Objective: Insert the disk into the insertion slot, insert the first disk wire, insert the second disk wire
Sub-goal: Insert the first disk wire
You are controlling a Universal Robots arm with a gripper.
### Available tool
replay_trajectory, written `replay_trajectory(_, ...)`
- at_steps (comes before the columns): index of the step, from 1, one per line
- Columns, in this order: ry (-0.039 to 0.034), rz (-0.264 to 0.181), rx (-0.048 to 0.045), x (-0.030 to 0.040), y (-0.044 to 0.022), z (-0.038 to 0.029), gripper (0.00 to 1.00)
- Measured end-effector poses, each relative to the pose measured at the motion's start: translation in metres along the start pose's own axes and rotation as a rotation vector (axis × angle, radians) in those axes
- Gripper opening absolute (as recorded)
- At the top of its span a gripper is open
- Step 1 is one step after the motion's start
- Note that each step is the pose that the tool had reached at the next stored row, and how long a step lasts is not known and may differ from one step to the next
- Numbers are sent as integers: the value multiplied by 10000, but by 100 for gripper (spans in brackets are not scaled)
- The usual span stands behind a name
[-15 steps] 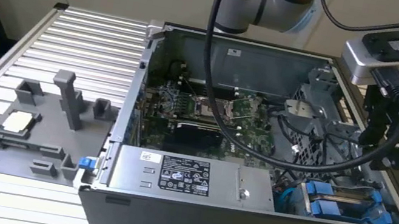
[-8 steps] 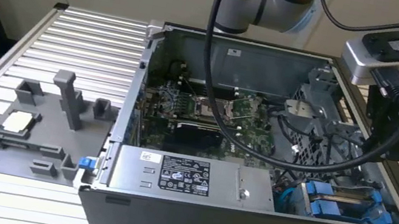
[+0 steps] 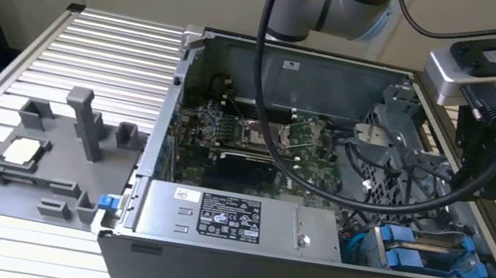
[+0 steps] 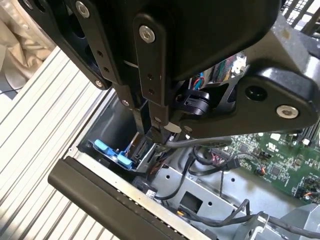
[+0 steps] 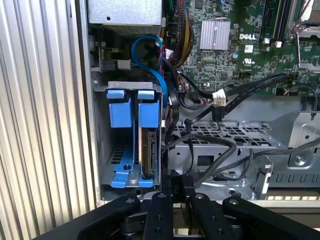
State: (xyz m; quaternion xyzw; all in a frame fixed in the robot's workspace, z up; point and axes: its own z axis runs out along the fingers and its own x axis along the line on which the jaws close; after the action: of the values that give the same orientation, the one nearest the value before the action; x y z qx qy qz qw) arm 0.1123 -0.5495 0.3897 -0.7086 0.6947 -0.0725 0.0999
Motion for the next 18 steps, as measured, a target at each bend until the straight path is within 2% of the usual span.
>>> replay_trajectory(1, 6, 2, -56, 0, -9, 2, 19)
replay_trajectory(3, 41, 0, -277, 2, -46, 11, 19)
replay_trajectory(9, 137, 9, -1160, 6, -194, 51, 19)
replay_trajectory(14, 166, 23, -1861, 17, -318, 84, 19)
replay_trajectory(16, 169, 30, -2113, 28, -364, 98, 19)
replay_trajectory(18, 167, 36, -2281, 49, -398, 110, 19)
